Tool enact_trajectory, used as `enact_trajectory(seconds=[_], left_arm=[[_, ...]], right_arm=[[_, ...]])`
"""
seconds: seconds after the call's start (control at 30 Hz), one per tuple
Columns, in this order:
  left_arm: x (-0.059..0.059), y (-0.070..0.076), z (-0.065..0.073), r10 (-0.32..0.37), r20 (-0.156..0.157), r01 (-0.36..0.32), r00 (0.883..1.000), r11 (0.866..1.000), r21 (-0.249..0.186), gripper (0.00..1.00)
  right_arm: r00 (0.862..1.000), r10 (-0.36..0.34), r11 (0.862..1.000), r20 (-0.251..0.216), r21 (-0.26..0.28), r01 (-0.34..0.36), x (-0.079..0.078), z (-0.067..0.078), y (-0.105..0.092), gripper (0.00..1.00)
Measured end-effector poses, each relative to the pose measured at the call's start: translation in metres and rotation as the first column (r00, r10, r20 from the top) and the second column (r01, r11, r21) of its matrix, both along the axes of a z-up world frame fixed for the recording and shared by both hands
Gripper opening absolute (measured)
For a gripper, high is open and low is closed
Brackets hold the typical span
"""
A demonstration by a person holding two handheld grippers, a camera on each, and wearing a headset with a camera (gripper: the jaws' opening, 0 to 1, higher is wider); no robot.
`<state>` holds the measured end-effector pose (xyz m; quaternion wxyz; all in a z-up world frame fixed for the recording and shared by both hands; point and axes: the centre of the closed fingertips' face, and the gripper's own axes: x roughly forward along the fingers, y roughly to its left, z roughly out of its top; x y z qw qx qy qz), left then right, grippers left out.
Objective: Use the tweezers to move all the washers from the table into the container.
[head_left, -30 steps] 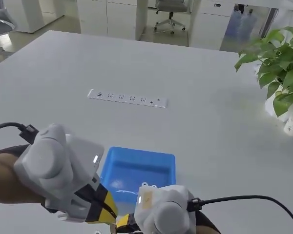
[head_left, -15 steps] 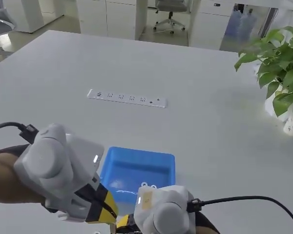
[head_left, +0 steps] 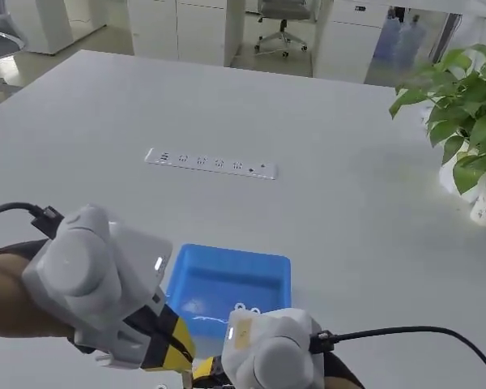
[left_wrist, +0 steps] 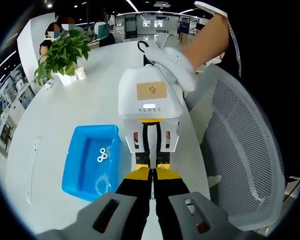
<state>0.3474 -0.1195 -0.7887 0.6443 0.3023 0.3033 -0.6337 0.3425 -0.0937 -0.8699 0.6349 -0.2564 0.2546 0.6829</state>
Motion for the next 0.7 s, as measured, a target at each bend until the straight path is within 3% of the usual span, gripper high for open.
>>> enact_trajectory(seconds=[0.7], left_arm=[[0.0003, -0.0005, 0.0055, 0.009, -0.003, -0.009, 1.000, 1.000, -0.008, 0.04]], right_arm=[[1.000, 0.005, 1.000, 0.005, -0.003, -0.005, 0.0001, 0.0054, -0.0012, 0.09]])
